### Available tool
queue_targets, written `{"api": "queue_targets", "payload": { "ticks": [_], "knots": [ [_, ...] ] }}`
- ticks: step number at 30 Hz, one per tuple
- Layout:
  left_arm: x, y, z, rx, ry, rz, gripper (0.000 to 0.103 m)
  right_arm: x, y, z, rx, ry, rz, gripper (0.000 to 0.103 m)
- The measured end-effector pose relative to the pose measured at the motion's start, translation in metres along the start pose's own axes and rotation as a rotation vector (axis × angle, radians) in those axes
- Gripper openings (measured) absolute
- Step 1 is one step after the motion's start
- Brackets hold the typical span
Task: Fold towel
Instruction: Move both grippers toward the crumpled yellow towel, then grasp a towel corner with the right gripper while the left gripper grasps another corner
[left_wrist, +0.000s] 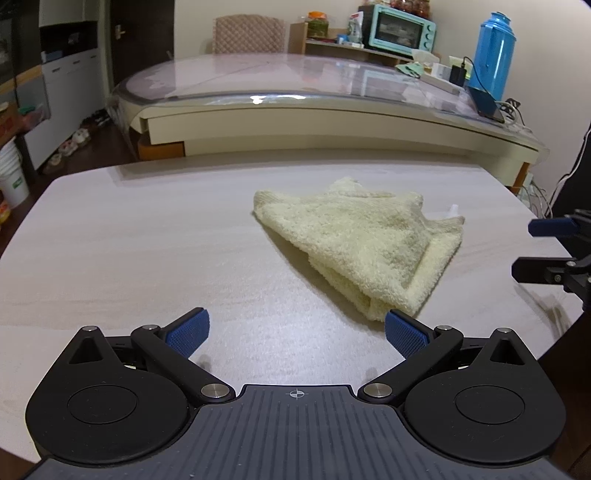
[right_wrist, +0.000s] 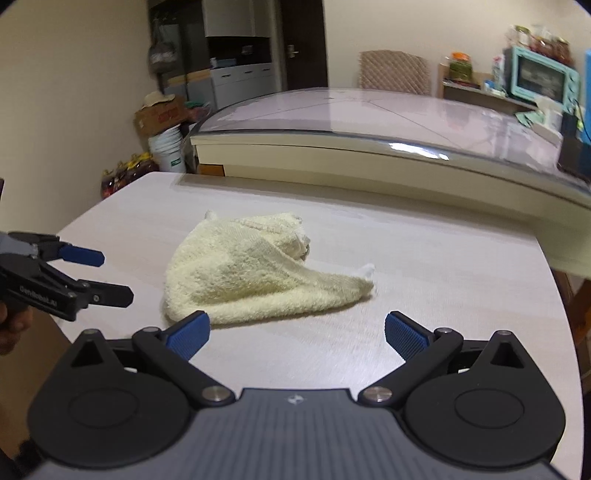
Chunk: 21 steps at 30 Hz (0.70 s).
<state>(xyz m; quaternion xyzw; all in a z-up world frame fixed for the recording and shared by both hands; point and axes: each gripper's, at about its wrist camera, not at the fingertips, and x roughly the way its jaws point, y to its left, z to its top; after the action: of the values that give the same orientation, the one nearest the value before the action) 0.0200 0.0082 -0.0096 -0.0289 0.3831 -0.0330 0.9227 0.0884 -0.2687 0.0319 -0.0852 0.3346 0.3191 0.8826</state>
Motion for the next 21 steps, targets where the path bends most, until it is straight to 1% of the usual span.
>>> {"api": "queue_targets", "payload": {
  "ticks": [10,15,16,17,21],
  "knots": [
    [0.009,0.002,0.009,0.016,0.006,0.004,0.103,0.021,-0.015,0.013,-0.037,0.041,-0.006,0.102],
    [0.011,0.003,0.014,0.039,-0.002,-0.003,0.103,0.026,-0.021,0.014,-0.072,0.064,0.012,0.102],
    [0.012,0.004,0.015,0.047,-0.005,-0.009,0.103,0.027,-0.023,0.015,-0.088,0.069,0.021,0.1],
    [0.013,0.004,0.016,0.057,-0.007,-0.015,0.103,0.028,-0.024,0.016,-0.106,0.072,0.029,0.096],
    [0.017,0.007,0.02,0.112,-0.005,-0.038,0.103,0.035,-0.032,0.023,-0.175,0.085,0.056,0.089]
  ]
}}
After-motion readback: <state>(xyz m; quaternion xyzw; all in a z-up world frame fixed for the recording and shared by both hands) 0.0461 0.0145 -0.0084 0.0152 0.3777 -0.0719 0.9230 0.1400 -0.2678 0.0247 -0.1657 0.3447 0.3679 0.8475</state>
